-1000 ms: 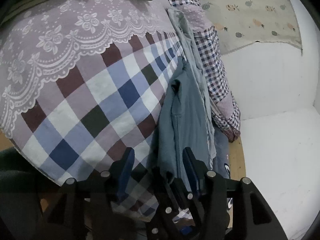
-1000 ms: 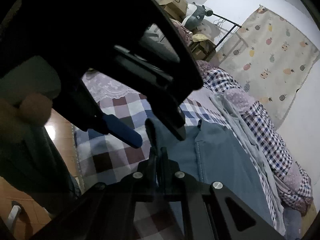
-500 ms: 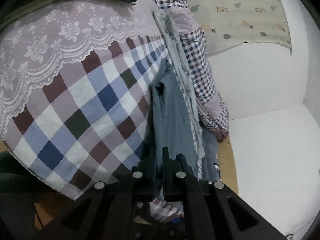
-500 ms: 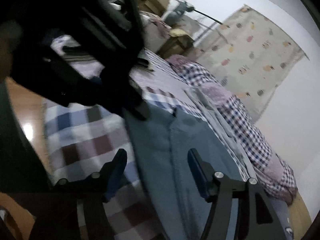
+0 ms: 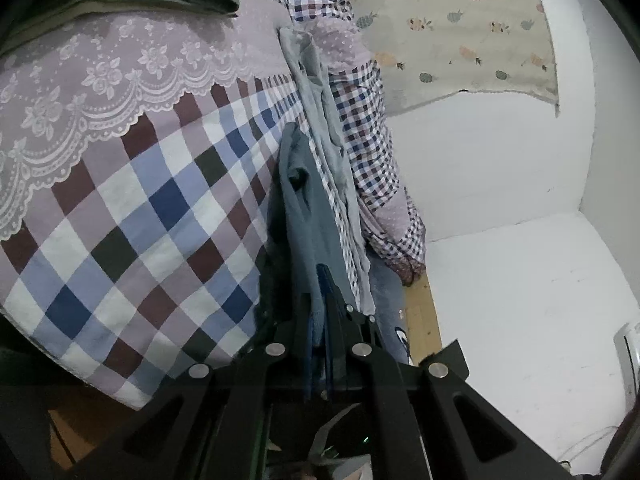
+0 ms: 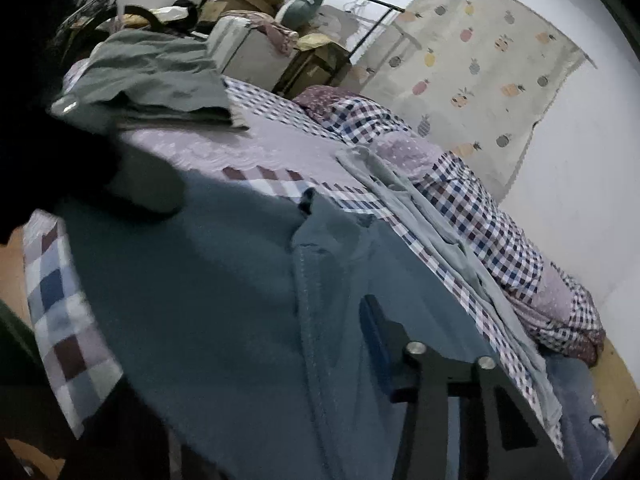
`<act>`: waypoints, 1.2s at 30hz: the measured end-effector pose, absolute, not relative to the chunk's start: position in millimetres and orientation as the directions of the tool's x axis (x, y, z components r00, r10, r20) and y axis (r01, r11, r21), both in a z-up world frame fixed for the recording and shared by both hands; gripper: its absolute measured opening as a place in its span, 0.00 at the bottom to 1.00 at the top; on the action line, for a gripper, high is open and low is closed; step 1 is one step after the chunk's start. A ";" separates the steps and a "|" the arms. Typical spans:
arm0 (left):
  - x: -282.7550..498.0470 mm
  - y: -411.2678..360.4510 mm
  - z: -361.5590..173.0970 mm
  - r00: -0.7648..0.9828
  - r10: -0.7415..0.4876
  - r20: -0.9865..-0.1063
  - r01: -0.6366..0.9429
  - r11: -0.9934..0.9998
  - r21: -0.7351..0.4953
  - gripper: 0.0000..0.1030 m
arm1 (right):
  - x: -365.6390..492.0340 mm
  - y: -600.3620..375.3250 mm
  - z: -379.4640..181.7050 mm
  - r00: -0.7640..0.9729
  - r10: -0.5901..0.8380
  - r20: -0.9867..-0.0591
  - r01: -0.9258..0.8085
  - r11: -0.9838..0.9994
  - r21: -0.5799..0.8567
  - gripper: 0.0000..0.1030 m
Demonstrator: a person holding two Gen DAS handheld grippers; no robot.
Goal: Fold clothes
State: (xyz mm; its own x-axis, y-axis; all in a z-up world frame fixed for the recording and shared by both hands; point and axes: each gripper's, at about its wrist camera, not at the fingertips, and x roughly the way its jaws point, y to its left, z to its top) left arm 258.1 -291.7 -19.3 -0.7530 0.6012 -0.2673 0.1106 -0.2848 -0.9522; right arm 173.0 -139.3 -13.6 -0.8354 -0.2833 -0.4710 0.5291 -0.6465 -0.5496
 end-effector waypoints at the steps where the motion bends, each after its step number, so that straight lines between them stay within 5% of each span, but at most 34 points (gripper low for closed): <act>1: 257.9 -292.0 -19.5 -0.754 0.597 -0.275 0.117 -0.289 -0.950 0.03 | 170.9 -139.8 -12.1 -0.834 -0.283 -0.473 0.530 -0.649 -0.547 0.35; 3: 256.8 -292.5 -22.1 -0.752 0.589 -0.295 0.138 -0.297 -0.945 0.03 | 168.2 -141.2 -11.0 -0.824 -0.293 -0.485 0.547 -0.635 -0.545 0.27; 5: 256.1 -292.6 -24.4 -0.750 0.584 -0.310 0.158 -0.298 -0.942 0.03 | 167.3 -142.0 -11.1 -0.810 -0.307 -0.500 0.570 -0.611 -0.549 0.06; 8: 256.4 -294.8 -24.6 -0.756 0.558 -0.341 0.187 -0.315 -0.930 0.03 | 164.5 -139.3 -8.0 -0.793 -0.322 -0.517 0.593 -0.601 -0.536 0.04; 10: 253.9 -299.2 -25.3 -0.760 0.547 -0.352 0.207 -0.310 -0.928 0.12 | 161.8 -135.1 -3.1 -0.786 -0.332 -0.522 0.601 -0.612 -0.514 0.03; 14: 244.1 -307.4 -20.5 -0.774 0.528 -0.349 0.198 -0.321 -0.926 0.60 | 158.0 -126.3 9.2 -0.773 -0.363 -0.521 0.616 -0.629 -0.474 0.03; 16: 233.5 -308.3 -19.5 -0.769 0.543 -0.338 0.188 -0.314 -0.931 0.72 | 156.1 -121.3 16.7 -0.766 -0.380 -0.519 0.622 -0.642 -0.449 0.03; 25: 150.8 -291.1 -4.4 -0.660 0.601 -0.451 0.122 -0.507 -0.853 0.73 | 150.5 -95.6 45.6 -0.751 -0.439 -0.494 0.636 -0.684 -0.358 0.03; 36: 69.5 -293.3 -15.9 -0.590 0.654 -0.474 0.094 -0.528 -0.844 0.73 | 150.9 -86.0 55.9 -0.732 -0.469 -0.494 0.653 -0.690 -0.313 0.03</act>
State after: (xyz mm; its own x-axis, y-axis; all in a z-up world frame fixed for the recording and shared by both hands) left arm 69.5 -293.3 -15.9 -0.5901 0.6535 -0.4740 0.0939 -0.5276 -0.8443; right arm 150.9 -86.0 55.9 -0.7324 -0.4689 -0.4936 0.6528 -0.6897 -0.3135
